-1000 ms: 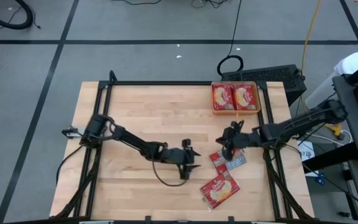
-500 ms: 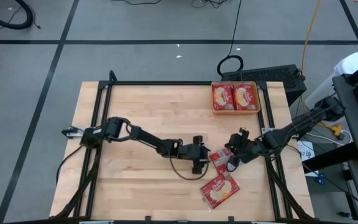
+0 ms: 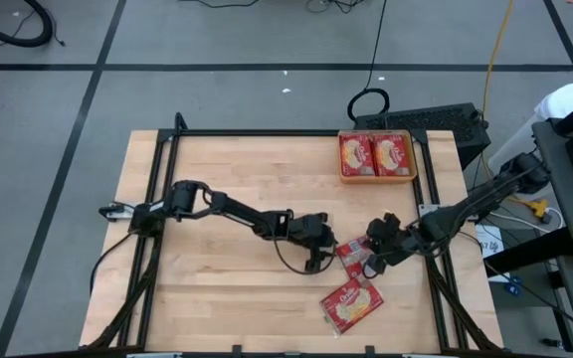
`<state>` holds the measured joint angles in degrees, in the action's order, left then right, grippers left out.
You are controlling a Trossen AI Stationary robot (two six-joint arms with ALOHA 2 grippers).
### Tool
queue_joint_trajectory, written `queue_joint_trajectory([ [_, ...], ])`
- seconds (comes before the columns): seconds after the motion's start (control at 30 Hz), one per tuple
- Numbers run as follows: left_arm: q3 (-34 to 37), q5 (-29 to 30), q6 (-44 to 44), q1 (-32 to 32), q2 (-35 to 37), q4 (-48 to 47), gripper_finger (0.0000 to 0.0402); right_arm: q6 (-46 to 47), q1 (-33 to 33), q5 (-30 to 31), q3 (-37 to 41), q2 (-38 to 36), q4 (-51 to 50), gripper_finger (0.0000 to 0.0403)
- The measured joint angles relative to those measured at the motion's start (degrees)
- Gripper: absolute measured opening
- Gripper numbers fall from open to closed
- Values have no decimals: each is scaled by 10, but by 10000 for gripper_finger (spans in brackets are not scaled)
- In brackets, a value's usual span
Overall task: Sort popcorn bags into baskets
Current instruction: Put the red popcorn bag into the orange bin
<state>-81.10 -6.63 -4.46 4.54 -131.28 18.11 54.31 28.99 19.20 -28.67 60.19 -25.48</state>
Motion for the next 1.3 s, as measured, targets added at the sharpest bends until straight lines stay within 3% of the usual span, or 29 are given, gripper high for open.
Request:
queue_joint_trajectory([
  [0.2, 0, 0, 6, 4, 0, 0, 207, 20, -3, -28, 0, 79, 10, 18],
  [0.47, 0, 33, 6, 14, 2, -38, 232, -35, -49, -16, -2, 169, 126, 18],
  [0.73, -2, 52, 5, 12, 4, -93, 228, -90, -81, -32, -1, 153, 142, 18],
  [0.87, -2, 54, -6, 12, 4, -99, 178, -116, -84, -36, 2, 108, 143, 18],
  [1.1, -1, 63, -12, 11, 2, -97, 18, -148, -82, -30, 1, 18, 144, 18],
  [1.3, 1, 69, -8, 10, 13, -101, 3, -168, -68, -27, 1, -41, 137, 18],
])
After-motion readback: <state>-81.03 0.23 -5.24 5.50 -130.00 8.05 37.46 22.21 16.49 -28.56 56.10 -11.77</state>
